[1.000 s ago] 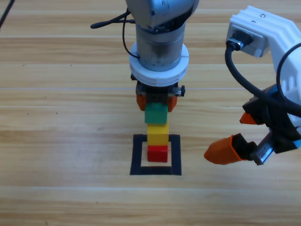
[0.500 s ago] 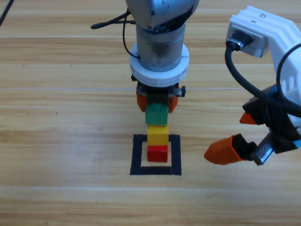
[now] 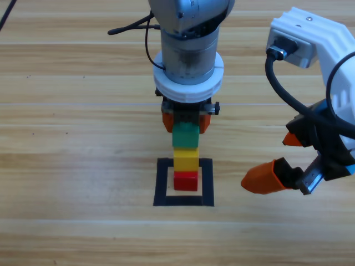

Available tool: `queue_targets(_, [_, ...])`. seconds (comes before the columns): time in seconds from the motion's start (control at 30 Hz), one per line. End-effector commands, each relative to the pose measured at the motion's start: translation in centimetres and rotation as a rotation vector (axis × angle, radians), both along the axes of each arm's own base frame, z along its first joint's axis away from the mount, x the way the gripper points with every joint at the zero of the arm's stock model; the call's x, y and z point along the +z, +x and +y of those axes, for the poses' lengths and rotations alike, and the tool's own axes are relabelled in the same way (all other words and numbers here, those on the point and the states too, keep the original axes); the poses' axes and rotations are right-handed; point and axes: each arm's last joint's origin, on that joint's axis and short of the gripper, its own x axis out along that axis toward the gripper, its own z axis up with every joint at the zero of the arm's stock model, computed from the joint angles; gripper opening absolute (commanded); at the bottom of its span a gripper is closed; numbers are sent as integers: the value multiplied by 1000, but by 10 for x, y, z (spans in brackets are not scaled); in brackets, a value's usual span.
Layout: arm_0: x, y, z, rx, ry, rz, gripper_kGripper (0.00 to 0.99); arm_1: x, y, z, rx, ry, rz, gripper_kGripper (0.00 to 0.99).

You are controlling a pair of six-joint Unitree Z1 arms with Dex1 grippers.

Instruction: Stack the blocks in the rectangular block: red at the bottom, yellow in the middle, green on top

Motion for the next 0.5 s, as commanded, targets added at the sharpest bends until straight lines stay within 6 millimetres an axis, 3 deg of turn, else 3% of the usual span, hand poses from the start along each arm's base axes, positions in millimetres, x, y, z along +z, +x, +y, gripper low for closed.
queue_targets(0.03, [-30, -2, -16, -24, 40, 49, 0, -2, -9, -4, 34, -3, -2, 990])
queue_targets(0.5, [-40, -1, -18, -24, 52, 64, 0, -3, -9, -4, 34, -6, -2, 990])
